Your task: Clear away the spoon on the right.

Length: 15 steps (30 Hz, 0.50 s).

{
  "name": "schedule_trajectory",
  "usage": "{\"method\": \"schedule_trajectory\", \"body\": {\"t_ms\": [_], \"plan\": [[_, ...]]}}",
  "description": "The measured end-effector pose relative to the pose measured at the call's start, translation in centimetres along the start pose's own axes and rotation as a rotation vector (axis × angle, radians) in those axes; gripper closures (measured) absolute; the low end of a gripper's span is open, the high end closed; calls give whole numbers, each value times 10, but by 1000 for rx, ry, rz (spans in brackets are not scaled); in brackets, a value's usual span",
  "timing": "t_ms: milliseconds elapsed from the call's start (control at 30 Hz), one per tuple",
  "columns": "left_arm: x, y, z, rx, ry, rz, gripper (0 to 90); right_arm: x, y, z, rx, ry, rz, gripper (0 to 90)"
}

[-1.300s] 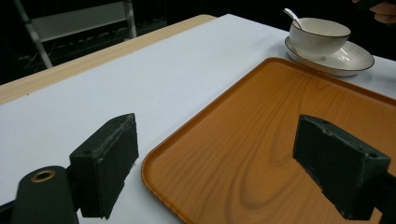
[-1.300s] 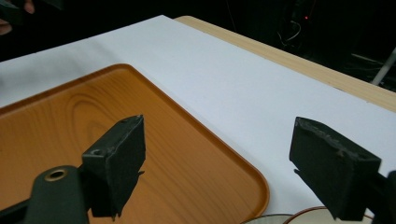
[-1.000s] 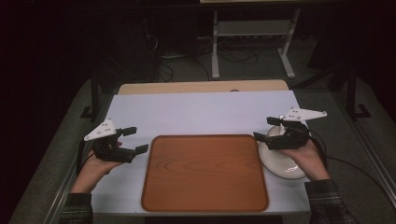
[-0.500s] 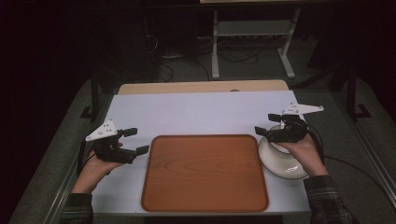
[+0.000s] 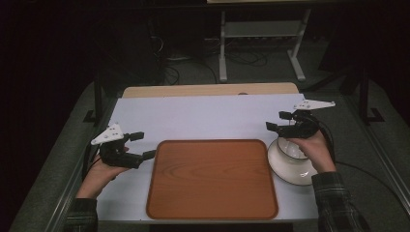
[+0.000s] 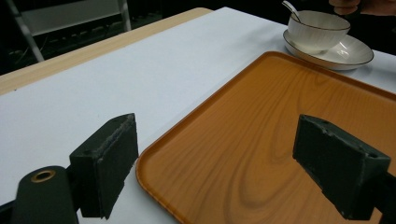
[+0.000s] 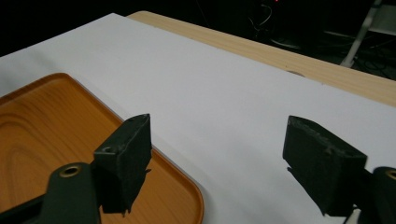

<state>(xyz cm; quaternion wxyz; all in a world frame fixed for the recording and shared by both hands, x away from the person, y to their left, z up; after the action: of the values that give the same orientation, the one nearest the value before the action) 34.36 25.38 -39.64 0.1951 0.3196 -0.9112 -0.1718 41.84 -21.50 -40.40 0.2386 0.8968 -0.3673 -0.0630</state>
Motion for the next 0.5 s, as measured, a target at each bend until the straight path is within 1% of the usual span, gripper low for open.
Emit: {"method": "schedule_trajectory", "body": {"t_ms": [33,167,200,233,367,400,433,467,500], "plan": [[0,0,0,0,0,0,136,0,0,0,0,0,0,236],[-1,0,1,1,6,-4,136,3,2,5,-27,-14,0,332],[-1,0,1,-1,1,-4,136,4,3,6,-34,-11,9,355],[-1,0,1,-1,1,-4,136,5,4,8,-41,-11,18,355],[-1,1,1,0,2,-7,136,8,7,11,-49,-30,16,491],[-1,1,1,0,1,-8,136,9,8,12,-52,-37,22,544],[-1,2,1,0,4,-9,136,11,10,14,-61,-49,33,665],[-2,2,1,2,4,-10,136,11,10,14,-61,-49,33,665],[-2,2,1,4,5,-11,136,11,10,14,-64,-48,37,718]]}}
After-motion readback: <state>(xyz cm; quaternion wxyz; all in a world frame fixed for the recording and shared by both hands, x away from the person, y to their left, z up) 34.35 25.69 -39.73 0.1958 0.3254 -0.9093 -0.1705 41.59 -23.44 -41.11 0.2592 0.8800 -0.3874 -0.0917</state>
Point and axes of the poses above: each handheld gripper's, and its own axes: y roughly backward along the jaws, z roughly out of its underside, x roughly to its right, the point moved 6 cm from there along -y, roughly forward along the jaws, and after that the axes turned 12 degrees about y, right-handed, at the moved point
